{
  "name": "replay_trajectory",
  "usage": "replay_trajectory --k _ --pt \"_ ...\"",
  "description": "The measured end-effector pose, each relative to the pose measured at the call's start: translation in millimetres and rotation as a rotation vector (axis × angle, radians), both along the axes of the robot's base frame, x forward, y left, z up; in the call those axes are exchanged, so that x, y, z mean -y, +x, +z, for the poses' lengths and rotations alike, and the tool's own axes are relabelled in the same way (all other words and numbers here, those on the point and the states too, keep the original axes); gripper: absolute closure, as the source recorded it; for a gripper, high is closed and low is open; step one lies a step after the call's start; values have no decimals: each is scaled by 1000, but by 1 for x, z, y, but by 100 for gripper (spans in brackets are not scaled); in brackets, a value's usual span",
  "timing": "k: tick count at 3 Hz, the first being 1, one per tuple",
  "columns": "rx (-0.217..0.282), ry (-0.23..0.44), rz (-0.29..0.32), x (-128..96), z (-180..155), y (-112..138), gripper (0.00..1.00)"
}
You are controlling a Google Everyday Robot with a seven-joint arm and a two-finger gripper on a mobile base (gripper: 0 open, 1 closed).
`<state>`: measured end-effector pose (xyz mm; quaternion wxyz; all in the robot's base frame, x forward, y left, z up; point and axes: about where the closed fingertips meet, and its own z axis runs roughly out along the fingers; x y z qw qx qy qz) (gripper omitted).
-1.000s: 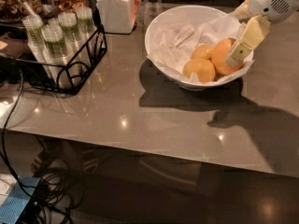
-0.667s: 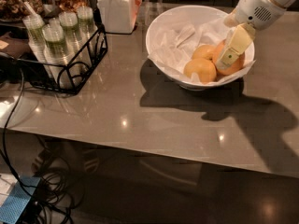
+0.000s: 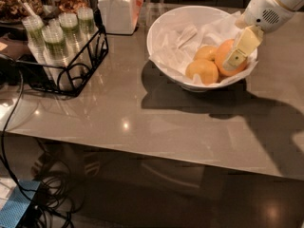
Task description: Pick orange from white bowl
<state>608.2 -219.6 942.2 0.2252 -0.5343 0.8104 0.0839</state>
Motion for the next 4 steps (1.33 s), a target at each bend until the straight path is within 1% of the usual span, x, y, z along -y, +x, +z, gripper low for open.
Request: replay_trajectory --k 1,2,3,4 --pt "4 40 -58 14 -10 15 0" --pt "4 40 -58 14 -10 15 0" --pt "4 40 -58 14 -10 15 4" --pt "4 40 -57 14 -10 15 23"
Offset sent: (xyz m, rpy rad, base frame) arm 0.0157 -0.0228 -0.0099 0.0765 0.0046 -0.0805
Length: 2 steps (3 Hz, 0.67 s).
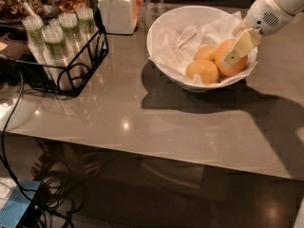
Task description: Pick orange from white bowl
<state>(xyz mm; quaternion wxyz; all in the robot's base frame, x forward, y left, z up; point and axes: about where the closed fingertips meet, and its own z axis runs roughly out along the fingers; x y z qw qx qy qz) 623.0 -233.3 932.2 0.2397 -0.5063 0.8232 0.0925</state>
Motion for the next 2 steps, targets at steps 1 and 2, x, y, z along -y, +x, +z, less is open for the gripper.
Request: replay_trajectory --k 1,2 --pt "-1 1 1 0 -1 0 27" --pt "-18 9 10 -2 -7 0 21"
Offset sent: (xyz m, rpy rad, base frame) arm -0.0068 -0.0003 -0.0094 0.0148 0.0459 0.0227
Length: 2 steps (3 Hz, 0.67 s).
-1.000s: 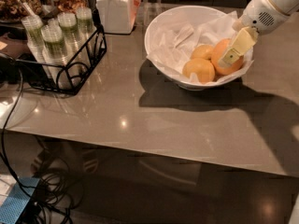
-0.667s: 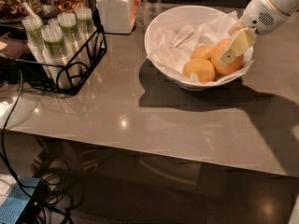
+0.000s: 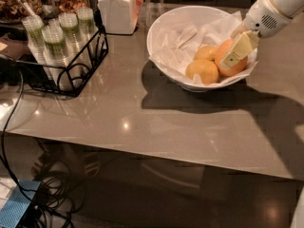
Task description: Pick orange from white bowl
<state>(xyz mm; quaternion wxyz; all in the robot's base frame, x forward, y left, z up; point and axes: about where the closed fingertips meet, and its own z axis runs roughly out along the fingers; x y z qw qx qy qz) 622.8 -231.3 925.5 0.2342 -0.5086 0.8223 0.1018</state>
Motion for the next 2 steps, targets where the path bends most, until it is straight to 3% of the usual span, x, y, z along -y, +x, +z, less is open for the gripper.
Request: replay_trajectory --k 2 --pt "-35 15 20 -4 -10 1 24"
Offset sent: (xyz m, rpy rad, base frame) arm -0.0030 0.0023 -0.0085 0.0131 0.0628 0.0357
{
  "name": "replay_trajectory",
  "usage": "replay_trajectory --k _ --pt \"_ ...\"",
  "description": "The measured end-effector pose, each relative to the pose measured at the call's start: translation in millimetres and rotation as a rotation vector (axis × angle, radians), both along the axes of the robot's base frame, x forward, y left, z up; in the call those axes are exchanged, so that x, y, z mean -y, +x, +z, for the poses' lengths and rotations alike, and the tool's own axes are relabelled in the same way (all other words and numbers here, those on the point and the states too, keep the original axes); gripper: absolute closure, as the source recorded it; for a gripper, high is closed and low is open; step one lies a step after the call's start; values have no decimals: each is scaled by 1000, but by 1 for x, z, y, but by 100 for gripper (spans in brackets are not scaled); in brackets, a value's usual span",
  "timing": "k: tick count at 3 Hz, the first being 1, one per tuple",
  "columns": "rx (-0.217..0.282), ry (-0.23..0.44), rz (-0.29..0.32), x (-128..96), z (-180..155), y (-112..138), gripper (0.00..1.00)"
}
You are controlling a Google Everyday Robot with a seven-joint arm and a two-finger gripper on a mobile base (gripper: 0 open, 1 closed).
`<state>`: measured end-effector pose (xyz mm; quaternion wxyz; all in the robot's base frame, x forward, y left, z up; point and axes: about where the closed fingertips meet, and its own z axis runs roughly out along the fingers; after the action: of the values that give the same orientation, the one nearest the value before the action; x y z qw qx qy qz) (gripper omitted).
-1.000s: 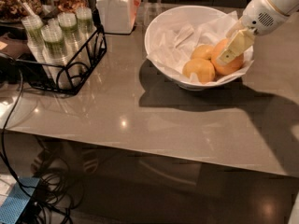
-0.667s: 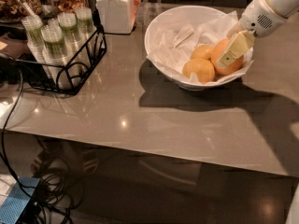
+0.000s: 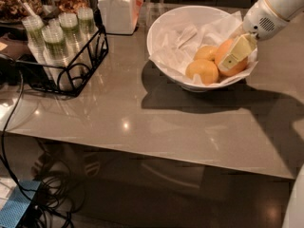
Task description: Pick orange from white bowl
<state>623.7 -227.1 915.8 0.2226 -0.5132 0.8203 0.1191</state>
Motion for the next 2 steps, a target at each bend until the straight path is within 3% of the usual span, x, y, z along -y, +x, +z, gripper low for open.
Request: replay_trajectory --k 2 --pt "-36 7 10 -4 -10 10 24"
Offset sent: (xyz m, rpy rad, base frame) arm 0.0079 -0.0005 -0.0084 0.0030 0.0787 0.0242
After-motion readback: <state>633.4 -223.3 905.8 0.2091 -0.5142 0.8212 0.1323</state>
